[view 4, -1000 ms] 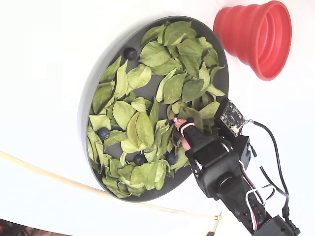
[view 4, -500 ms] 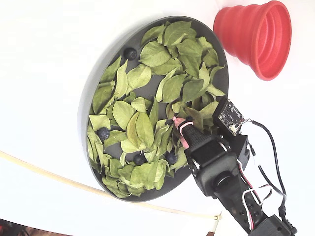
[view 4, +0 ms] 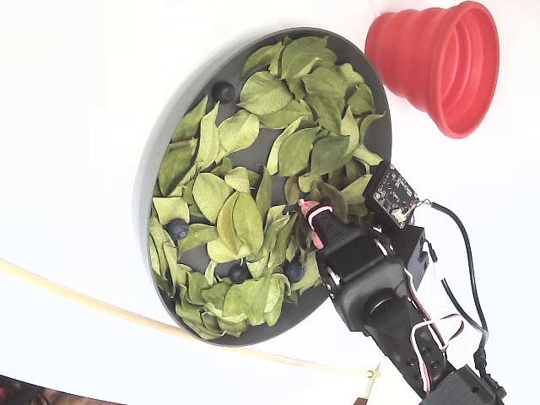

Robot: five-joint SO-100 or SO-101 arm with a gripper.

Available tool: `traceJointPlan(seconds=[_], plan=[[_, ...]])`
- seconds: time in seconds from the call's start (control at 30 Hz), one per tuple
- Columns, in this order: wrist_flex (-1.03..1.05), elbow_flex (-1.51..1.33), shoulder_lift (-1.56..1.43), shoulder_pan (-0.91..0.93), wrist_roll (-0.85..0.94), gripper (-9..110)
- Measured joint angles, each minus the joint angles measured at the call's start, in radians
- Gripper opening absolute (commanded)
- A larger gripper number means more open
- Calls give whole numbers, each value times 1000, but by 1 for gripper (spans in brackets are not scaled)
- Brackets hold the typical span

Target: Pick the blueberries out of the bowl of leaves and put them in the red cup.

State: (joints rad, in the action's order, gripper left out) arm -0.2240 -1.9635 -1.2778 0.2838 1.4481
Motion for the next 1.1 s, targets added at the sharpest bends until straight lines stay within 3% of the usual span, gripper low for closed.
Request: traceJointPlan(seconds=[1.1], plan=[[2, -52, -83, -9, 58, 10]])
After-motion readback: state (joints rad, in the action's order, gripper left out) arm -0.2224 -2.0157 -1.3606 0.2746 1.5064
